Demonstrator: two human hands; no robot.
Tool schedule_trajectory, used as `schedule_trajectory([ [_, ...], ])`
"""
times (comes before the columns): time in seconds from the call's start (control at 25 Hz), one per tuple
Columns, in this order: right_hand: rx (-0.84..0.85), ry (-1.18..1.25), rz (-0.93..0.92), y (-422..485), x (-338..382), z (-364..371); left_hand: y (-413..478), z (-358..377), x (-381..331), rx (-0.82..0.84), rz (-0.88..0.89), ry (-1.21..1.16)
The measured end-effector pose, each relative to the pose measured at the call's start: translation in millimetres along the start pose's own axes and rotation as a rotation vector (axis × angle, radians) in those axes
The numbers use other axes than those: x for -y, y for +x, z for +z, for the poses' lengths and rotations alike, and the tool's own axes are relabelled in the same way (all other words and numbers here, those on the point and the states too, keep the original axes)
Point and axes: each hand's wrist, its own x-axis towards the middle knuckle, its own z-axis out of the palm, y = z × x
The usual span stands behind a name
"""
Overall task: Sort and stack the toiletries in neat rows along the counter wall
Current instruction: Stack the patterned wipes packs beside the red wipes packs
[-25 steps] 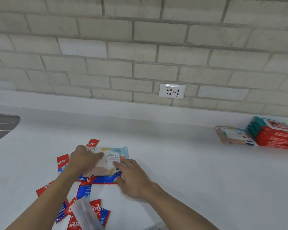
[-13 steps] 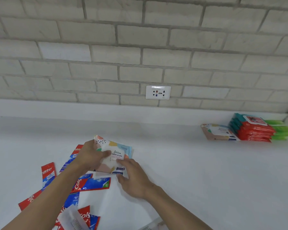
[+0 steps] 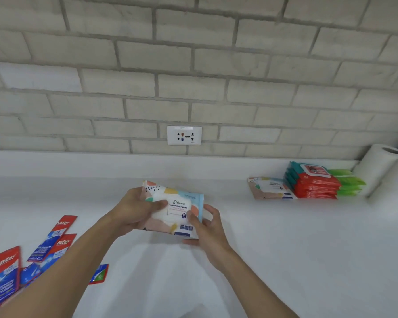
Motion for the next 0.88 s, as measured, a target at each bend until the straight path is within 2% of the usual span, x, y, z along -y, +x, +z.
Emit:
schedule_trajectory([
  [0.08,0.045,0.14,0.036,1,12,-20,7,20,-6,0.073,-0.022,-0.051],
  [0.2,0.083,0.175,0.01,3,26,-47,16,51,-14,0.167,-0.039,-0.113],
  [0.52,-0.039,0.113,-0.017,24,48,-133,52,134,-22,0.258,-0.098,-0.093],
  [0.68,-0.119,0.076,-0.024,40,60,-173,74,172,-22,0.255,-0.121,-0.13],
  [0.88,-0.209,-0.091,-0.06,64,75,-219,99,220,-21,0.148,-0.09,-0.113],
])
